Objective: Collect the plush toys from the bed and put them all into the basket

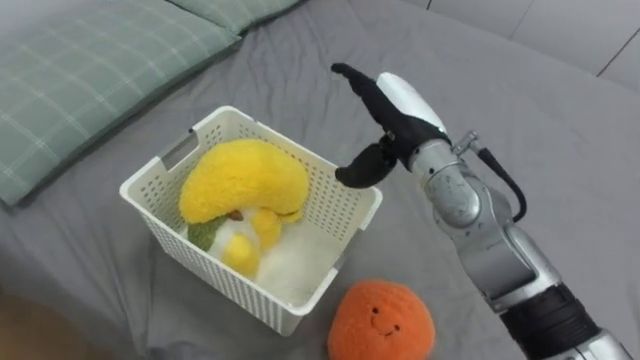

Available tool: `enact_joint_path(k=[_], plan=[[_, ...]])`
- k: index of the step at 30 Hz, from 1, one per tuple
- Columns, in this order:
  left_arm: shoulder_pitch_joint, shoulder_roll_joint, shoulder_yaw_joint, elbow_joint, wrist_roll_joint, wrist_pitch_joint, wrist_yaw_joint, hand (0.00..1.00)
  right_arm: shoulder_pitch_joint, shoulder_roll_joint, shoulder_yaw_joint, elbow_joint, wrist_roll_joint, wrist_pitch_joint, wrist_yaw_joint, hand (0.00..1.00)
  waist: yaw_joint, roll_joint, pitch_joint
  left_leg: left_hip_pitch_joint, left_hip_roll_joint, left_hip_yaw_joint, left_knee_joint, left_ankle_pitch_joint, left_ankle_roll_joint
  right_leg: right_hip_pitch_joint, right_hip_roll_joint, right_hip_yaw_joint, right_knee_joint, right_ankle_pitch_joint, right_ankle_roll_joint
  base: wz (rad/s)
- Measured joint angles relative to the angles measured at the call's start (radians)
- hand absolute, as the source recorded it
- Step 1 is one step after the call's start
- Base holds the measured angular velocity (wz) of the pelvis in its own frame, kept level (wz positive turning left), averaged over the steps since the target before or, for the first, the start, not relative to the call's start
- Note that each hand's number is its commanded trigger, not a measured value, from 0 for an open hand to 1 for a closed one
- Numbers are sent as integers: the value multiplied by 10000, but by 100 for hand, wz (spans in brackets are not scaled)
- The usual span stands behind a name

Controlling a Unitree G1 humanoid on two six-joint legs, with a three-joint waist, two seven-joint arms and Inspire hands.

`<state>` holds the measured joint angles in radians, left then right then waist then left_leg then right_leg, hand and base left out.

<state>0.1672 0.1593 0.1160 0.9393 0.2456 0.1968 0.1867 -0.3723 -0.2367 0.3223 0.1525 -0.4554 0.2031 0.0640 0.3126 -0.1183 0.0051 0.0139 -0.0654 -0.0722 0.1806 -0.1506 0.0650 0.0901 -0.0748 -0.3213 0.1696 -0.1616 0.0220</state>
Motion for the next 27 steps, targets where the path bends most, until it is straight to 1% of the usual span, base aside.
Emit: enact_joint_path(k=[2,4,5,6,8,9,10,11,13,14,17,21,24,27], plan=[[48,-12,-9,10,-156,-13,34,0,177,-30,-437,-14,474,-13,-250,0,-218,57,26,91,36,133,-38,-6,-1,-8,38,208,-3,12,-18,-18],[53,-11,2,12,-167,-26,77,0,450,-61,-768,-113,820,-70,-367,0,-464,103,37,135,43,140,-44,-9,-3,16,36,192,-1,15,-20,-6],[72,-33,11,12,-168,-69,77,0,603,-63,-977,-159,954,-71,-376,0,-627,126,29,137,48,168,-64,-10,-3,17,35,197,5,16,-21,-3],[73,-54,10,14,-168,-73,75,0,676,-63,-1093,-171,1002,-83,-377,0,-676,165,37,149,52,192,-72,-11,-2,8,35,206,7,19,-24,-12],[124,-173,35,17,-183,-112,72,0,1014,-114,-1467,-170,1083,-139,-382,0,-886,292,10,174,71,332,-127,-23,16,-6,37,262,7,40,-18,-15],[142,-193,35,22,-184,-133,72,0,1079,-127,-1544,-170,1111,-140,-389,0,-935,307,2,177,76,376,-138,-28,22,-20,38,295,9,41,-18,-15],[176,-224,34,34,-183,-157,72,0,1181,-191,-1630,-168,1114,-141,-389,0,-1032,378,-3,178,92,442,-148,-35,27,-50,55,421,8,64,-18,-14],[232,-235,34,37,-182,-158,72,0,1247,-209,-1694,-157,1114,-141,-388,0,-1182,443,-3,178,99,477,-154,-37,28,-67,62,454,7,69,-14,-13],[270,-233,35,38,-177,-158,73,0,1347,-210,-1843,-154,1207,-145,-389,0,-1297,518,-16,237,130,588,-163,-37,27,-80,80,544,9,74,-20,-13],[293,-233,34,32,-179,-163,72,0,1402,-214,-1907,-136,1272,-148,-397,0,-1381,547,-33,248,142,614,-179,-40,22,-74,89,567,11,74,-20,-9],[264,-237,-26,1,-171,-174,43,0,1570,-217,-1897,-11,1330,-159,-396,0,-1594,558,-34,255,153,648,-184,-44,15,-66,100,561,10,73,-20,-1],[208,-252,-91,1,-183,-291,8,0,1880,-183,-1842,530,1406,-156,-269,0,-1673,546,-37,296,151,682,-191,-45,16,-41,98,579,12,73,-20,0],[216,-258,-125,7,-182,-337,26,0,2417,-135,-1730,795,1497,-155,-151,0,-1666,518,-44,351,156,661,-284,-49,18,-1,98,539,9,73,-19,0],[224,-258,-129,21,-190,-370,80,0,2684,-12,-1582,1367,1468,-103,26,0,-1665,486,-28,346,159,673,-284,-49,17,-14,96,547,10,74,-20,-1]])
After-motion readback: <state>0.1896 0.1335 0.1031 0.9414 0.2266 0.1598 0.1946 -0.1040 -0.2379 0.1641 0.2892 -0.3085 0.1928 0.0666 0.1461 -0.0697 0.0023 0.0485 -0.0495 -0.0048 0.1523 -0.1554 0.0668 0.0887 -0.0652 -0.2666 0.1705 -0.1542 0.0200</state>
